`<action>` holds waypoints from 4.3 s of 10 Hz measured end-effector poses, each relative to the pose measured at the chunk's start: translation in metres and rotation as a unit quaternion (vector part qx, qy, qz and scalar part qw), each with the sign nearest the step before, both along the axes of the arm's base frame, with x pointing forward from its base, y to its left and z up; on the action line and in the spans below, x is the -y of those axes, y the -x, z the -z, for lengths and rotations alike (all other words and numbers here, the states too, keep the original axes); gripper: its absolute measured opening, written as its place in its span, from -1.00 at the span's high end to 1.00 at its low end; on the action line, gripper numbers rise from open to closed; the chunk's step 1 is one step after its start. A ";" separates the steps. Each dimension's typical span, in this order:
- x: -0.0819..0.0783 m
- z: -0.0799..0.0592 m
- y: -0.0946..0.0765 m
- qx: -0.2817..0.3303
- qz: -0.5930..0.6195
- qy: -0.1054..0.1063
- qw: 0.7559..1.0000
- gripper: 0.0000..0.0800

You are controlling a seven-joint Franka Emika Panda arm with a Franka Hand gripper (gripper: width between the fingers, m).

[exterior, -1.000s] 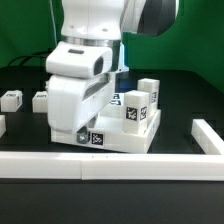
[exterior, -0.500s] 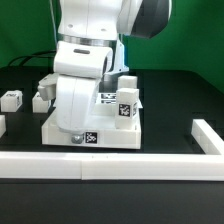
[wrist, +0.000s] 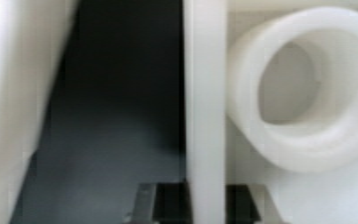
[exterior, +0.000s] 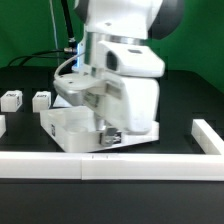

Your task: Assemble square table

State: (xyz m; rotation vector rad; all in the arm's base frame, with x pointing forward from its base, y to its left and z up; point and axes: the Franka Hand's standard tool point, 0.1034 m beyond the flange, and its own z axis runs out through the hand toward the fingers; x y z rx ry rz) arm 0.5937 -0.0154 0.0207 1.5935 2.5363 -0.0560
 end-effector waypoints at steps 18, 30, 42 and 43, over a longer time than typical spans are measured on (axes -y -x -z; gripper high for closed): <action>-0.080 0.009 0.000 -0.109 -0.497 0.052 0.859 0.85; -0.106 0.013 -0.003 -0.056 -0.515 -0.009 0.855 0.85; -0.109 0.013 -0.010 -0.110 -0.451 0.008 0.885 -0.12; -0.107 0.013 -0.011 -0.111 -0.449 0.009 0.887 -0.52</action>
Offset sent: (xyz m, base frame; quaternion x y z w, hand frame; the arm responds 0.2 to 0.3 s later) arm 0.0000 0.0000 0.0000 0.0000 0.0000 -0.1938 0.9810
